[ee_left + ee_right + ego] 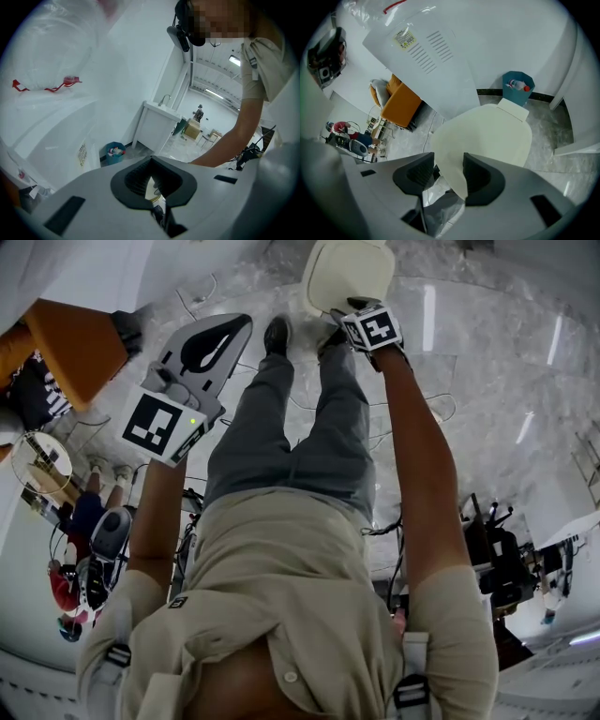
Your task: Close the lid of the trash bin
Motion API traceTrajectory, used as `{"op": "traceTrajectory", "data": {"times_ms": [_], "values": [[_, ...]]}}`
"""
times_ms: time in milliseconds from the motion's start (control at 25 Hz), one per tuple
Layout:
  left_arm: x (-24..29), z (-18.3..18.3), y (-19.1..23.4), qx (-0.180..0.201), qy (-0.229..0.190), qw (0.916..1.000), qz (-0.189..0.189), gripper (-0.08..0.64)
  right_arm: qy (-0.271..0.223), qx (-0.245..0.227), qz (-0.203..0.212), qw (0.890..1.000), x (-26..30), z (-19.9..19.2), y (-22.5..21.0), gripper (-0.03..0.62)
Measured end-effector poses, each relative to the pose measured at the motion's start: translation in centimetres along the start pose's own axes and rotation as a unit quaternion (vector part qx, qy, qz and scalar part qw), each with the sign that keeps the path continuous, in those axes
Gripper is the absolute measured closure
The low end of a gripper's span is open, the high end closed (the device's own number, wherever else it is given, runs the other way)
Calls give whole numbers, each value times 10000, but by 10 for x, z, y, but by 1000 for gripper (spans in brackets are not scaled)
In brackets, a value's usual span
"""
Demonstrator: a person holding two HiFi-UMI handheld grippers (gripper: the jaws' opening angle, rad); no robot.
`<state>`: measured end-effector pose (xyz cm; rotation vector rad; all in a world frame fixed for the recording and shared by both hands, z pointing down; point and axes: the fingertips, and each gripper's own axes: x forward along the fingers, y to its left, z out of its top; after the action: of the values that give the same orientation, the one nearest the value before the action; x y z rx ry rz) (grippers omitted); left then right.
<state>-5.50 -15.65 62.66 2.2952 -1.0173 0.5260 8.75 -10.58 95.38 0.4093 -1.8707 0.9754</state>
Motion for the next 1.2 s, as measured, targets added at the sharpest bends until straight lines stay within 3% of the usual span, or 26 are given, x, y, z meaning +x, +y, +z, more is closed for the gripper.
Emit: {"op": "traceTrajectory", "data": {"times_ms": [640, 1200], "values": [[11, -35, 18, -108, 203, 9997, 31, 546, 166, 392, -56, 9991, 56, -27, -20, 497], [26, -50, 22, -129, 297, 9995, 27, 545, 225, 301, -195, 9991, 83, -35, -33, 506]]}}
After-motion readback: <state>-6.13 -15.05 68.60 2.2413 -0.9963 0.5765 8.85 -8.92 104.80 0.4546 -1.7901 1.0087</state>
